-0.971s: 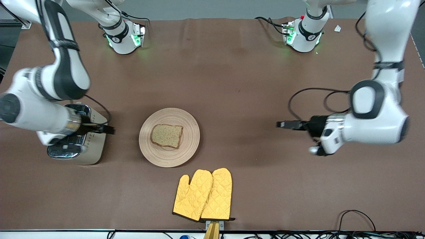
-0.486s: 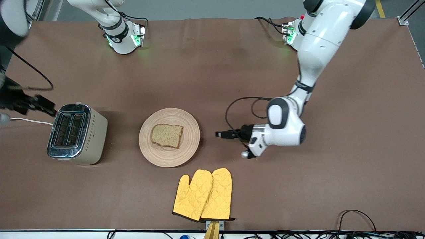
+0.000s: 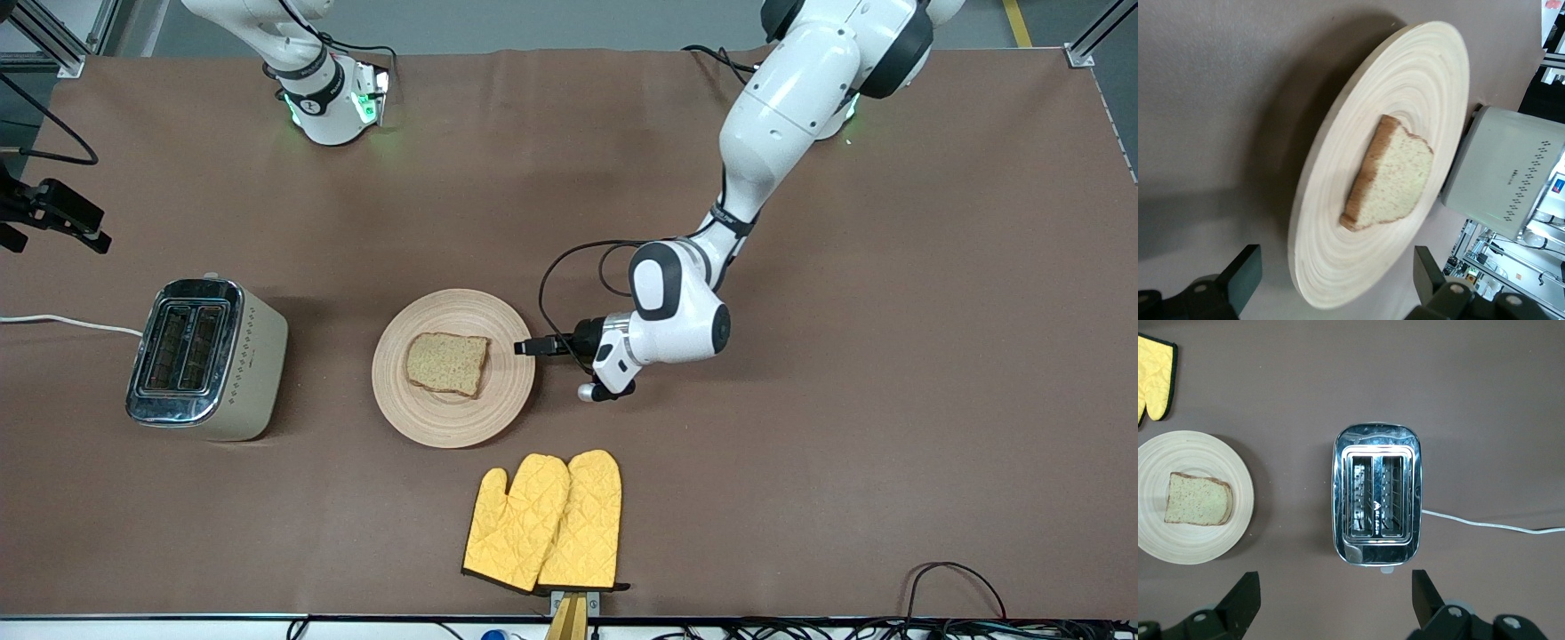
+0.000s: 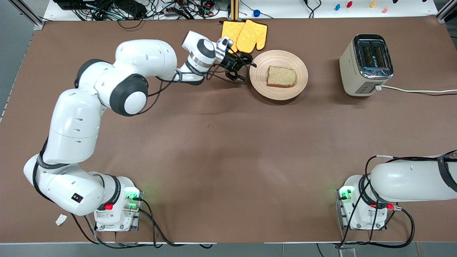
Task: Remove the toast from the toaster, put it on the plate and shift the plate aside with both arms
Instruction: 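Grip the wooden plate rim with the left gripper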
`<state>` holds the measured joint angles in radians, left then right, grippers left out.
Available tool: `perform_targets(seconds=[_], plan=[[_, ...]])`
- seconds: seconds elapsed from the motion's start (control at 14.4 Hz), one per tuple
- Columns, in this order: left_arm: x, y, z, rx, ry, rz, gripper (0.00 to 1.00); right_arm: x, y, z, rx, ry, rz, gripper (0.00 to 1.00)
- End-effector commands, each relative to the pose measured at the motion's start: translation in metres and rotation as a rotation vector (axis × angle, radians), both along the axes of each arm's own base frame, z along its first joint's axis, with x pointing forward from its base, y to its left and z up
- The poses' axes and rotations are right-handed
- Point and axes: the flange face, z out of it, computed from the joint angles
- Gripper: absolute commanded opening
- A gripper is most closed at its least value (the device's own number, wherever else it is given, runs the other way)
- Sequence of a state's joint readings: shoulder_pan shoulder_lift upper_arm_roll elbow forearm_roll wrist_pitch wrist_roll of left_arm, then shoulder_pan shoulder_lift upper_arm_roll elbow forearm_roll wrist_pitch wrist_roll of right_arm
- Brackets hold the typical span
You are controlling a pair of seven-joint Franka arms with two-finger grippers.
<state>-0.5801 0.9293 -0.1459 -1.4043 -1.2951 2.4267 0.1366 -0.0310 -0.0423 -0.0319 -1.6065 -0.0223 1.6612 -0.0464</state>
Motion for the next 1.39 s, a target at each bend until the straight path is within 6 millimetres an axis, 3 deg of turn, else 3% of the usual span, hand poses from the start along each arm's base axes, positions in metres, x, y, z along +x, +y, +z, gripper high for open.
perform_targets(seconds=[0.0,0.07,0.14,0.21,0.28,0.35,0.76,0.97,1.18,1.32], plan=[[-0.004,-0.015,-0.020,-0.021,-0.035,0.020,0.99,0.000,-0.008,-0.003,-0.002,-0.012,0.030,1.00],[-0.012,-0.025,-0.021,-0.013,-0.045,0.034,0.92,0.006,-0.017,-0.007,-0.001,-0.008,0.035,1.00],[-0.017,-0.031,-0.021,0.001,-0.066,0.038,0.70,0.010,-0.020,-0.006,0.001,-0.012,0.032,1.00],[-0.022,-0.035,-0.022,0.008,-0.089,0.032,0.35,0.012,-0.020,-0.005,-0.001,-0.014,0.032,1.00],[-0.022,-0.035,-0.022,0.008,-0.092,0.032,0.16,0.011,-0.019,-0.005,0.001,-0.011,0.032,1.00],[-0.021,-0.034,-0.022,0.007,-0.092,0.035,0.02,0.012,-0.018,-0.006,0.001,-0.009,0.033,1.00],[-0.013,-0.014,-0.023,-0.010,-0.190,-0.007,0.00,0.011,-0.008,-0.008,0.003,0.003,0.044,1.00],[-0.007,0.021,0.008,0.002,-0.211,0.006,0.00,0.011,-0.008,-0.009,0.004,0.006,0.044,1.00],[0.015,0.090,0.056,-0.070,-0.190,-0.005,0.00,0.011,-0.007,-0.009,0.004,0.009,0.045,1.00],[0.036,0.158,0.075,-0.124,-0.200,-0.036,0.00,0.011,-0.007,-0.010,0.006,0.010,0.045,1.00]])
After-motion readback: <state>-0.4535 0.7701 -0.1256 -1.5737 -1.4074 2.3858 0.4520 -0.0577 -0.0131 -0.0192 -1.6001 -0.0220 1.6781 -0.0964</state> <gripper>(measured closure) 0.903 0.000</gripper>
